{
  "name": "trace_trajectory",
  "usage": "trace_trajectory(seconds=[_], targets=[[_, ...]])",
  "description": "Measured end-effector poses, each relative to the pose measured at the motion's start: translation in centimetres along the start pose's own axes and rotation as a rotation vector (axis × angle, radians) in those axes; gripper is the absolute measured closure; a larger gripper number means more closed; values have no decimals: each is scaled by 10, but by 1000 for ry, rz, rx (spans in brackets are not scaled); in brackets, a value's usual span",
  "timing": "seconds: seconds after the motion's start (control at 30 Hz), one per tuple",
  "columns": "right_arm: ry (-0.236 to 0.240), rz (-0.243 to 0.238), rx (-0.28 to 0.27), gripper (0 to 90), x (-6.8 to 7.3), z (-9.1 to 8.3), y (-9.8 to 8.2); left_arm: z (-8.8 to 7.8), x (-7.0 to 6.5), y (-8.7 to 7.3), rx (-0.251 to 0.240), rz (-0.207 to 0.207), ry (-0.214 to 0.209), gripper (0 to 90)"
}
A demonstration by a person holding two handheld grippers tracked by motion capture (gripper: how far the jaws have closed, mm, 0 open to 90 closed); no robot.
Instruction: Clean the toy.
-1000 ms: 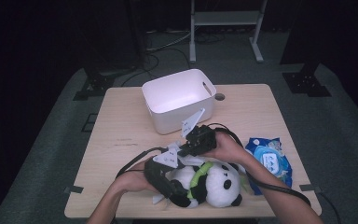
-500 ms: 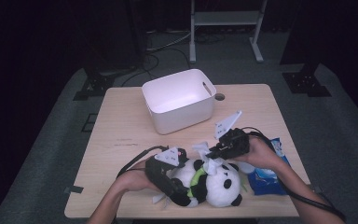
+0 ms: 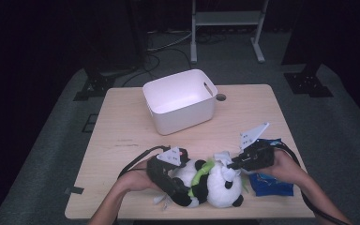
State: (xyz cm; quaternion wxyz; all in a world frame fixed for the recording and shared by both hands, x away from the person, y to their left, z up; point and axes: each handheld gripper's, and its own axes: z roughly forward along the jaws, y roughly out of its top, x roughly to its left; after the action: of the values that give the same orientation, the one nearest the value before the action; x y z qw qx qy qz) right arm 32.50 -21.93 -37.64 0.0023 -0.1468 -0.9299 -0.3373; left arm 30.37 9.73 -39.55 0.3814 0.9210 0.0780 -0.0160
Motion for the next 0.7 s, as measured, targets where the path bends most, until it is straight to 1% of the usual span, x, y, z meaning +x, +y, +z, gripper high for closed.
trace_trajectory(seconds=[0.03, 0.17, 0.2, 0.23, 0.4, 0.47, 0.5, 0.53, 0.57, 0.63, 0.67, 0.7], targets=[[0, 0, 0, 802, 0, 0, 0, 0, 0, 0, 0, 0, 0, 159], [8, 21, -6, 798, 0, -2, -10, 0, 1, 0, 2, -3, 4, 159], [11, 26, -7, 798, 0, -2, -11, 0, 2, 0, 1, -6, 11, 159], [16, 22, -15, 798, 0, -2, -13, 0, 3, -1, -6, -15, 19, 158], [20, 12, -27, 798, 2, -2, -12, 0, 4, -3, -8, -22, 39, 158], [22, -3, -32, 798, 5, -3, -9, 0, 4, -3, -2, -20, 57, 158], [21, -17, -30, 798, 8, -2, -7, -1, 5, -4, 7, -20, 73, 158], [24, -17, -30, 798, 10, -2, -6, -1, 5, -4, 7, -20, 73, 158], [24, -17, -30, 798, 10, -2, -6, -2, 5, -4, 10, -16, 90, 158], [34, -30, -25, 798, 13, -2, -4, -3, 6, -5, 15, -6, 110, 159], [36, -37, -23, 798, 14, -2, -4, -3, 7, -7, 15, -16, 129, 159], [45, -35, -24, 798, 16, -1, -3, -3, 8, -7, 13, -18, 135, 159]])
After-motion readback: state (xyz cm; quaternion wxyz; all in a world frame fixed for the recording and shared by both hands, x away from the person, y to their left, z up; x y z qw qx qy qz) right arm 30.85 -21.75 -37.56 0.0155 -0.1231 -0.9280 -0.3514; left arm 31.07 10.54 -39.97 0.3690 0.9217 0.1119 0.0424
